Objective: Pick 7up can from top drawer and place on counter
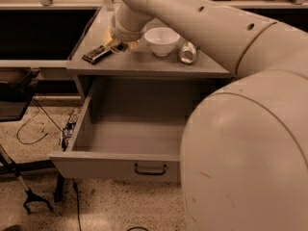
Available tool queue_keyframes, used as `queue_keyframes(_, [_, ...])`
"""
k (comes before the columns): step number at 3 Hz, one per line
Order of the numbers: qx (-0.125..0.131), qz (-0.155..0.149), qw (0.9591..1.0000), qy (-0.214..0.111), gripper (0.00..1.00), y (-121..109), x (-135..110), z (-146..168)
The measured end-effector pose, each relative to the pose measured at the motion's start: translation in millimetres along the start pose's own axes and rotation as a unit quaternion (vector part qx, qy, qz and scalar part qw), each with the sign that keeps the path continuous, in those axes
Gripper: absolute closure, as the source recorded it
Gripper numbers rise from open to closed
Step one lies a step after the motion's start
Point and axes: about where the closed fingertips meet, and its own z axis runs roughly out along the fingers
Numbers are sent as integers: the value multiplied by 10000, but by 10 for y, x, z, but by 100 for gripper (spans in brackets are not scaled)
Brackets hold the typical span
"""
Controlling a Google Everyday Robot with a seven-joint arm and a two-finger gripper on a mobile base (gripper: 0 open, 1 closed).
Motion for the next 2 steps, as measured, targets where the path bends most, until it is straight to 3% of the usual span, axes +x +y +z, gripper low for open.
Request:
queue_keyframes(1, [235,115,9996,96,100,-101,50,105])
queue_keyframes(2, [479,167,9986,171,84,-151,87,183])
